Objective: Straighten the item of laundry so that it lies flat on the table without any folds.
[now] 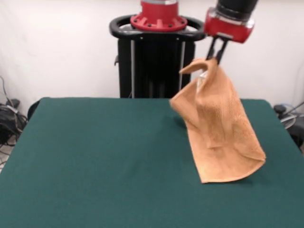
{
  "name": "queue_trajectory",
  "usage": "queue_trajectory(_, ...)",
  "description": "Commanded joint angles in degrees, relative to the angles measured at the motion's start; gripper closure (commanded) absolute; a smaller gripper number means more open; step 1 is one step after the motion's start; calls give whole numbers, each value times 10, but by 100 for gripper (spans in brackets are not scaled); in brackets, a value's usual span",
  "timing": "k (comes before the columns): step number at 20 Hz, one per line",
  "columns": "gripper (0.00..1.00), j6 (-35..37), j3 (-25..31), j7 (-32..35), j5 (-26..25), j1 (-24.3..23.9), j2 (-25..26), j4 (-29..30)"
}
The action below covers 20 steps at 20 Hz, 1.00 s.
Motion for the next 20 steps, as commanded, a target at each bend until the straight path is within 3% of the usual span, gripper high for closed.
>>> queue_trajectory(1, 100, -132, -7, 70, -40, -101, 53, 68)
queue_trajectory(9, 100, -261, 45, 0, -137, -264, 113, 28)
queue_trajectory(13, 100, -282, 92, -21, -177, -339, 150, -5)
queue_trajectory(20, 100, -288, 121, -12, -224, -383, 174, -32)
